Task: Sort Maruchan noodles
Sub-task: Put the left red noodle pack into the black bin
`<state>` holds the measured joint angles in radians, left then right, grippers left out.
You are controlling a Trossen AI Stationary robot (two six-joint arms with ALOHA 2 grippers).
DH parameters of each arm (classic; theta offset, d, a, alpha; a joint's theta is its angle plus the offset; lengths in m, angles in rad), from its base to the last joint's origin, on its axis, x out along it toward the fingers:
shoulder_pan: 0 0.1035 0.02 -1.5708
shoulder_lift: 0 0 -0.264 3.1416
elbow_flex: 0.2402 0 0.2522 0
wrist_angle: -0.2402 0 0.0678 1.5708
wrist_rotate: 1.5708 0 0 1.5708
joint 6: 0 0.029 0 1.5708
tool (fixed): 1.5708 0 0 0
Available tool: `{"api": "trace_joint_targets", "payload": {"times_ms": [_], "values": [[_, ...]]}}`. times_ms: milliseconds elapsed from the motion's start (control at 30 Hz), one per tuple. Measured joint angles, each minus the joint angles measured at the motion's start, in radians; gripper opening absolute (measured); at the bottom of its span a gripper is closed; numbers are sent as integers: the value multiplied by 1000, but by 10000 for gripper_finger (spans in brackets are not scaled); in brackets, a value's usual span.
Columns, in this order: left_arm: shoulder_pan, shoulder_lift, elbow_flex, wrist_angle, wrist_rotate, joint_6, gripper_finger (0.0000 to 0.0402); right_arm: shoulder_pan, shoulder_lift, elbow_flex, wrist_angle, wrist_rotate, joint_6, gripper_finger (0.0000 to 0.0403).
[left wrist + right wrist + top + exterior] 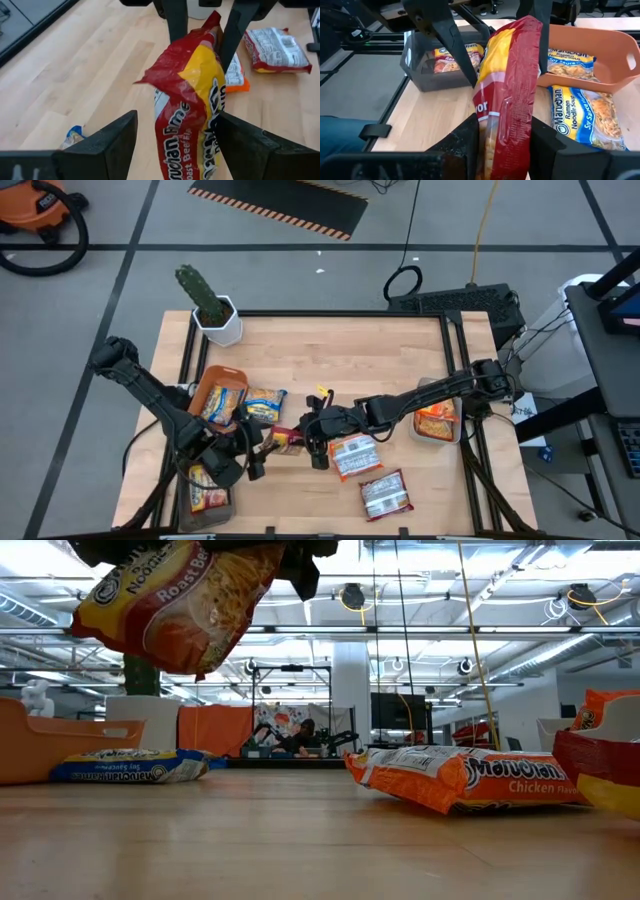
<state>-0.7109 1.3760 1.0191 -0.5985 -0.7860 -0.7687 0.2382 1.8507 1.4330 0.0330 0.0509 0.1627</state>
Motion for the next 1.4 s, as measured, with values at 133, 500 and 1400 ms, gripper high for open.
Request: {"api": "trace_joint_targets", "payload": {"times_ms": [133, 500, 1400], "values": [[4, 26, 0, 41, 16, 63, 262, 0, 0, -1, 7, -1, 2, 111], [24, 46, -1, 126, 107, 192, 258, 0, 0, -1, 8, -4, -10, 111], [27, 45, -1, 84, 113, 189, 132, 11, -21, -1, -16, 15, 16, 168]]}}
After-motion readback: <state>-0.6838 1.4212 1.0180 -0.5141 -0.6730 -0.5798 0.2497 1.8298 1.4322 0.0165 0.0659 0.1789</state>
